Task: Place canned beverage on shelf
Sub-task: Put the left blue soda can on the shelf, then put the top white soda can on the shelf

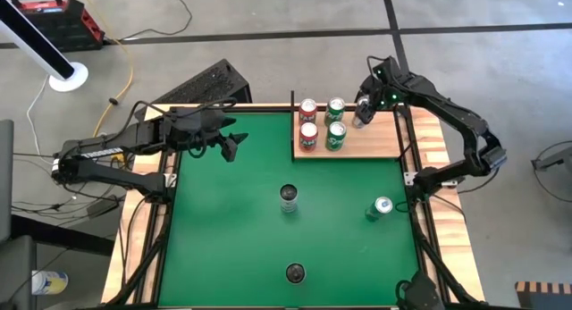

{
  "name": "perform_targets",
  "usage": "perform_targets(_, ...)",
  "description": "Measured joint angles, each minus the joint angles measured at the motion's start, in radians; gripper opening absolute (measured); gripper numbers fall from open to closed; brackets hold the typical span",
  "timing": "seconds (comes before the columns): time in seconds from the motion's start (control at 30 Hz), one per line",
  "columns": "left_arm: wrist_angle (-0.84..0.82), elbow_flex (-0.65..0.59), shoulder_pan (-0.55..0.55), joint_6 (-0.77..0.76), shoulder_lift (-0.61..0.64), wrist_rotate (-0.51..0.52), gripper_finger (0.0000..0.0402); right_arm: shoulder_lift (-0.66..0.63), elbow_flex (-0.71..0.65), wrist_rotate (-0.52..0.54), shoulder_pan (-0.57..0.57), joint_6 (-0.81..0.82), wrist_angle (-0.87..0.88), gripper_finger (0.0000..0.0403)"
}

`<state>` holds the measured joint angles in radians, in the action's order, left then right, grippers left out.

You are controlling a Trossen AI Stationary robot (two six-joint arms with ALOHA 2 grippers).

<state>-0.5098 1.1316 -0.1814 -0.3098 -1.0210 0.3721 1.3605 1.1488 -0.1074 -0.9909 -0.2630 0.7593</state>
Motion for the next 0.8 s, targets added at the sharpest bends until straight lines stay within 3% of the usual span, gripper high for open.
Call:
perform_targets(0.13,0.000,0.000,0.000,0.001,0.000,0.000,0.0292,0.000,0.000,0.000,0.000,0.000,0.000,0.0263)
perform_targets(0.37,0.000,0.000,0.000,0.002,0.000,-0.001,0.0292,0.000,0.000,0.000,0.000,0.005,-0.005,0.0301)
perform_targets(0.8,0.000,0.000,0.000,0.003,0.000,-0.009,0.0292,0.000,0.002,-0.001,0.000,0.003,-0.002,0.0301)
